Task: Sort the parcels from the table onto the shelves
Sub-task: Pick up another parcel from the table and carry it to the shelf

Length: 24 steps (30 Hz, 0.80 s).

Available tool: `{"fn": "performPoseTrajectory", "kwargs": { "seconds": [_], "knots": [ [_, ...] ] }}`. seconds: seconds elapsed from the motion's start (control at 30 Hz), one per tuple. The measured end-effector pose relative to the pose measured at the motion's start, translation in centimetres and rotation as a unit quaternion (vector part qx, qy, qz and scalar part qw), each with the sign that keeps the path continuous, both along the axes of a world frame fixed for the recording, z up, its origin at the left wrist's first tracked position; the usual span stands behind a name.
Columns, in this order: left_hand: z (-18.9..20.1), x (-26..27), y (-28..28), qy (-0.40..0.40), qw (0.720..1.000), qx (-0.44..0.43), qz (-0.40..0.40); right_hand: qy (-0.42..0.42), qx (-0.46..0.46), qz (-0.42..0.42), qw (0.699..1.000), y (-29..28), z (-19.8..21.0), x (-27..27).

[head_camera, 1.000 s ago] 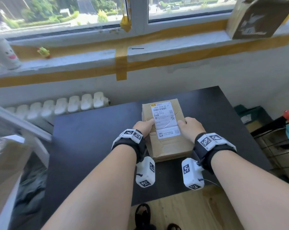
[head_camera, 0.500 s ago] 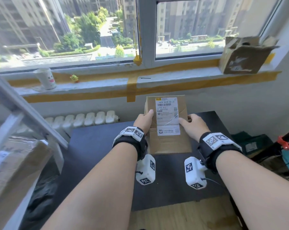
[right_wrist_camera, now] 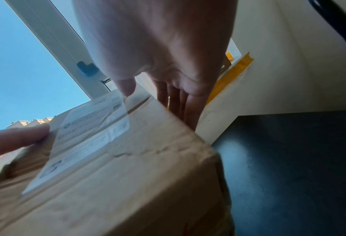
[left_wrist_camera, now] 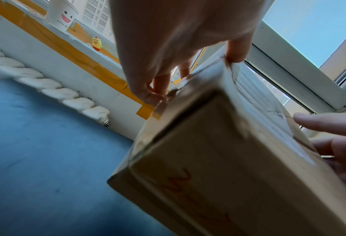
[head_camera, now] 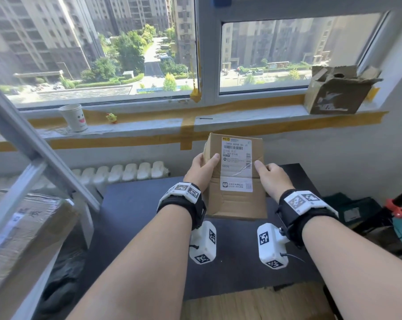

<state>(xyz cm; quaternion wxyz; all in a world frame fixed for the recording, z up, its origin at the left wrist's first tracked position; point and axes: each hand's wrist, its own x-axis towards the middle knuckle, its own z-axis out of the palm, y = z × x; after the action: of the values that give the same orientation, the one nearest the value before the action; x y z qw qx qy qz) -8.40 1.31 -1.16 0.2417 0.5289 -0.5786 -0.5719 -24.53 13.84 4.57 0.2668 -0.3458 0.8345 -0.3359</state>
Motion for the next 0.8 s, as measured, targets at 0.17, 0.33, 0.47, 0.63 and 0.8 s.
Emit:
{"fn": "performPoseTrajectory", "kwargs": {
  "seconds": [0.17, 0.33, 0.47, 0.63, 0.8],
  "knots": [
    [-0.6, 0.8, 0.0, 0.012, 0.999, -0.004, -0.032, -0.024, -0.009, -0.024, 0.999, 0.2, -0.4, 0.8],
    [0.2, 2.0, 0.3, 0.025, 0.999, -0.030, -0.037, -0.053, -0.019, -0.043, 0.997, 0.1, -0.8, 2.2],
    [2.0, 3.6, 0.9, 0.044, 0.997, -0.057, -0.025, -0.068, -0.020, -0.030, 0.997, 0.2, 0.0, 3.4],
    [2.1, 5.0, 1.6, 0.061, 0.996, -0.059, -0.016, -0.103, -0.041, -0.024, 0.994, 1.1, 0.8, 5.4],
    [3.7, 7.1, 5.2, 0.080, 0.995, -0.058, -0.017, -0.164, -0.032, -0.005, 0.986, 4.4, 2.2, 7.8]
  ]
}}
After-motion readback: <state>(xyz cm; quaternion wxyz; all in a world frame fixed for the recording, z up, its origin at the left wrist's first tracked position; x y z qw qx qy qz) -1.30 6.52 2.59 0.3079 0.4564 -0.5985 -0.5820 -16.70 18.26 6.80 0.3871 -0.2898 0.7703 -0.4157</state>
